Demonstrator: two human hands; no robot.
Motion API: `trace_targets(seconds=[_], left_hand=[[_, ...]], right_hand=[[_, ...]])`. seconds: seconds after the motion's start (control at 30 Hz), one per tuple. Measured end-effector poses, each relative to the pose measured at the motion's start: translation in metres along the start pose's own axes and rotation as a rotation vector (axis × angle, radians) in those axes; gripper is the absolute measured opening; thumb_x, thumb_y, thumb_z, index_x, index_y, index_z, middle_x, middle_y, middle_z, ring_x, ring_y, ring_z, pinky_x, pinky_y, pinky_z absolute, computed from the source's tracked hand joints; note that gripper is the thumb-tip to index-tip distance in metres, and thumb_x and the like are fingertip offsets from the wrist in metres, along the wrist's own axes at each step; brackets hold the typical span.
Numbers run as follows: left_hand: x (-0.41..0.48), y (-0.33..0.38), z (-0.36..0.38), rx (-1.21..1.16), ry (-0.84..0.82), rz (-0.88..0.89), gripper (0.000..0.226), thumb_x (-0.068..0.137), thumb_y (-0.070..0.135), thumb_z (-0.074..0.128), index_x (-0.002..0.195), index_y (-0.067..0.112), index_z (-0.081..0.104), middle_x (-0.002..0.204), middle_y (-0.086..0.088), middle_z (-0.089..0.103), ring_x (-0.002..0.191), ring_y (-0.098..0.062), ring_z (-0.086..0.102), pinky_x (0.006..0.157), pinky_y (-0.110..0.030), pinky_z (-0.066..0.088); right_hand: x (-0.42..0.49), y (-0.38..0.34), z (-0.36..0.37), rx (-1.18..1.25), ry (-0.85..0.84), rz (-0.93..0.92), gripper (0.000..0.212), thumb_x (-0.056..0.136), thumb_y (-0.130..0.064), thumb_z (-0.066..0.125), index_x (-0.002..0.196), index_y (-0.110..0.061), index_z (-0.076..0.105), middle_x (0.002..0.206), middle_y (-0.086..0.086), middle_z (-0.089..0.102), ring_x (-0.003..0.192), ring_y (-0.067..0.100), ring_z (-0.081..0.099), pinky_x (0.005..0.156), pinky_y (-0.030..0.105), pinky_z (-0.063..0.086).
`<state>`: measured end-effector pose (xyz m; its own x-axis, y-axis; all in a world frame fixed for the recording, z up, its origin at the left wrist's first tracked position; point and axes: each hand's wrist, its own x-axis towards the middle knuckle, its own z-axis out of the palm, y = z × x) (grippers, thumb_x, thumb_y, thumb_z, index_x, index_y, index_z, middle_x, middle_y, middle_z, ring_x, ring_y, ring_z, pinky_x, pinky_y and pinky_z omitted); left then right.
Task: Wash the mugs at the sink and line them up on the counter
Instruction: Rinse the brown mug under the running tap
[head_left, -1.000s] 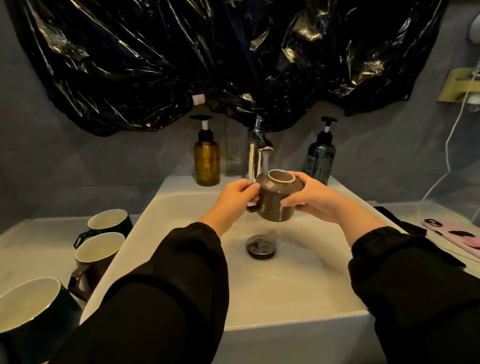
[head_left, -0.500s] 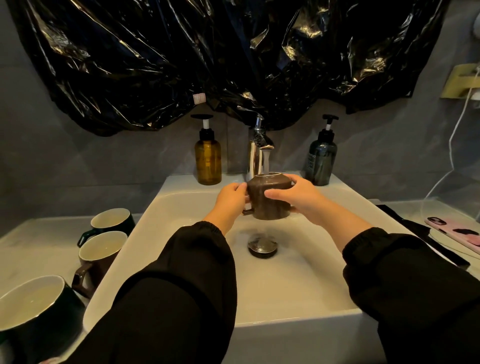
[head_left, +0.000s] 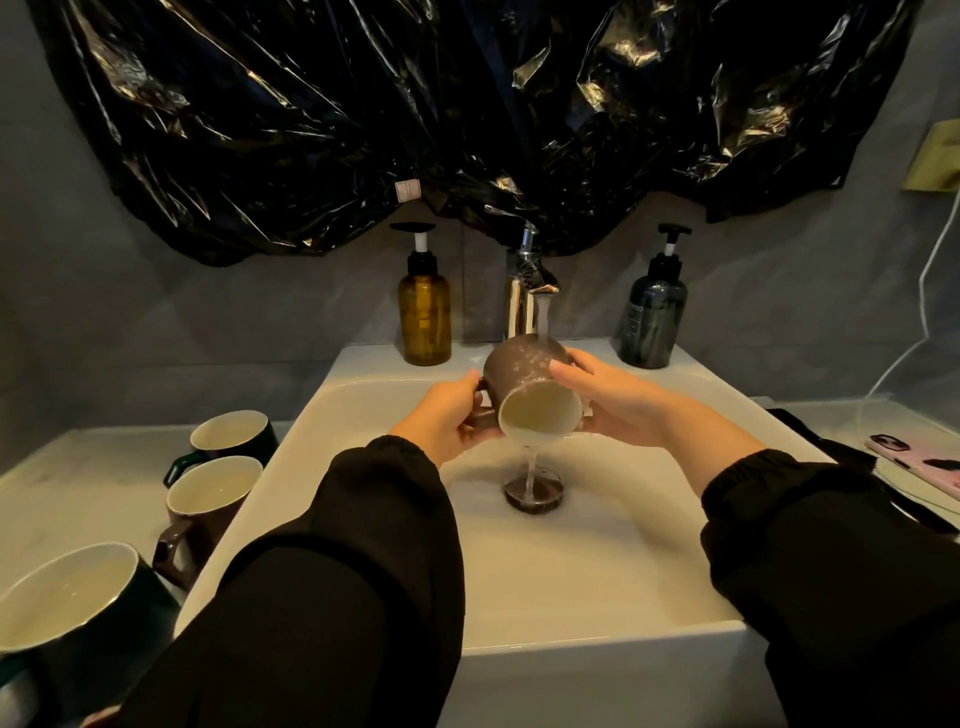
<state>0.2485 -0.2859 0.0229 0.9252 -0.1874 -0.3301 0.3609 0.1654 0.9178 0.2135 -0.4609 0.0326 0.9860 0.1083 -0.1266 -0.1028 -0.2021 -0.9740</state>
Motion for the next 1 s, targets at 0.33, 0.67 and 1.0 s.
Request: trace_targets(seconds=[0.33,0.67,1.0], left_hand=[[-0.005,0.001,-0.003,-0.031,-0.065,-0.193,0.035,0.101,0.031,0.037,0.107,0.002,0.055,0.102,-0.016,0.065,0.101,-0.037,0.063,0.063,-0.036,0.057],[-0.004,0.010,0.009,0.452,0.030,0.194,0.031,0.101,0.035,0.039,0.116,0.011,0.052,0.116,-0.008,0.057,0.105,-0.020,0.052,0.094,-0.037,0.043],[-0.004,-0.001,-0.004,0.829,-0.179,0.337,0.021,0.098,0.027,0.048,0.114,0.014,0.053,0.118,-0.007,0.058,0.109,-0.020,0.051,0.085,-0.031,0.039]], right_hand=[[-0.001,-0.004,0.004,0.149,0.157,0.087,0.034,0.084,-0.044,0.066,0.109,-0.023,0.056,0.119,0.007,0.053,0.115,0.030,0.051,0.093,0.043,0.051],[-0.003,-0.005,-0.001,0.354,0.171,0.452,0.080,0.075,-0.058,0.069,0.130,-0.008,0.041,0.120,0.019,0.057,0.103,0.040,0.061,0.074,0.049,0.057],[-0.007,-0.017,0.001,0.151,0.384,0.240,0.056,0.082,-0.055,0.065,0.117,-0.020,0.039,0.108,0.007,0.046,0.103,0.031,0.048,0.083,0.048,0.051]])
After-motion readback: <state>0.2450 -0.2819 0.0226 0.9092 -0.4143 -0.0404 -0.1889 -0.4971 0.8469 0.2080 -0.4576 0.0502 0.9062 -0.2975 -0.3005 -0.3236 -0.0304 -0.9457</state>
